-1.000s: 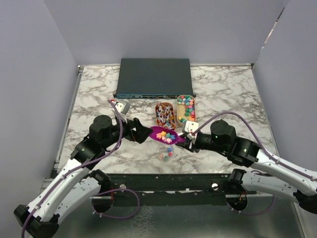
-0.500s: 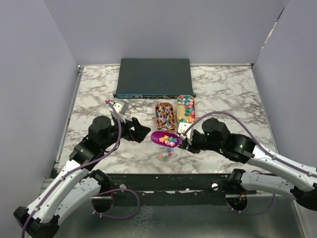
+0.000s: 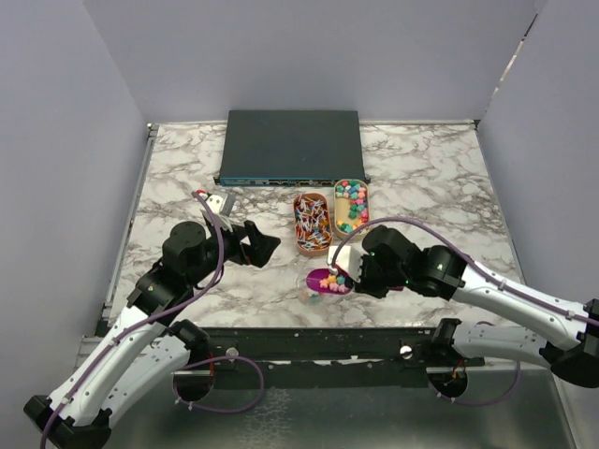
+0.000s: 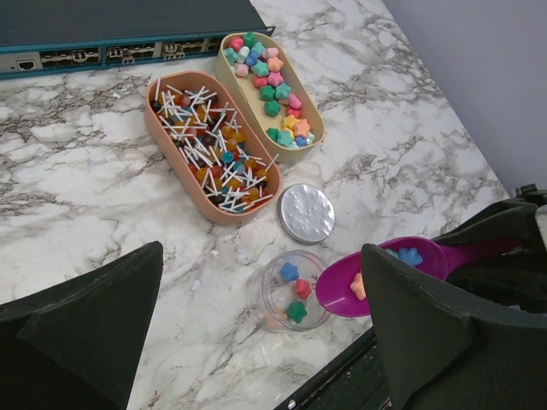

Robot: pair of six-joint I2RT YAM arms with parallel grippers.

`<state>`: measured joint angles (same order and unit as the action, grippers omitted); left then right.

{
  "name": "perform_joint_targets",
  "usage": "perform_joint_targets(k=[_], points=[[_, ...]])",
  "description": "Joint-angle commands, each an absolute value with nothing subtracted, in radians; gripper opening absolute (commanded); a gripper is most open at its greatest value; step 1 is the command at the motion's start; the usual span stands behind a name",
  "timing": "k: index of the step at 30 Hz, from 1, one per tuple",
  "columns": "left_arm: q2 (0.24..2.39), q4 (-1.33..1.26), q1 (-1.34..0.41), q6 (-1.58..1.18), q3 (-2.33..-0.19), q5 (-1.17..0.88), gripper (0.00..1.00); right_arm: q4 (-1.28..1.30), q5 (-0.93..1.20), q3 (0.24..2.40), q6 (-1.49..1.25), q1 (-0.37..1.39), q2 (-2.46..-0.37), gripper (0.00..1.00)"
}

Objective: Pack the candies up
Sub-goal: Place the fake candies in the packing bottle.

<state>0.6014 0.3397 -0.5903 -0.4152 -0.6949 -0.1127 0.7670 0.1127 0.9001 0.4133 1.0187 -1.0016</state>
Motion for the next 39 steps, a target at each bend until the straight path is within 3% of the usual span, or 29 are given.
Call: perform_joint_targets(k=[1, 39], points=[[0.598, 0.356, -0.586, -0.407, -0.694, -0.092, 0.98, 0.863, 0.060, 0.928, 0.437, 1.024, -1.032, 0.01], [0.604, 0.360, -0.572, -0.401, -0.697, -0.095, 0.98, 1.201, -0.189, 1.244, 0.526, 1.068, -1.320, 0.01]])
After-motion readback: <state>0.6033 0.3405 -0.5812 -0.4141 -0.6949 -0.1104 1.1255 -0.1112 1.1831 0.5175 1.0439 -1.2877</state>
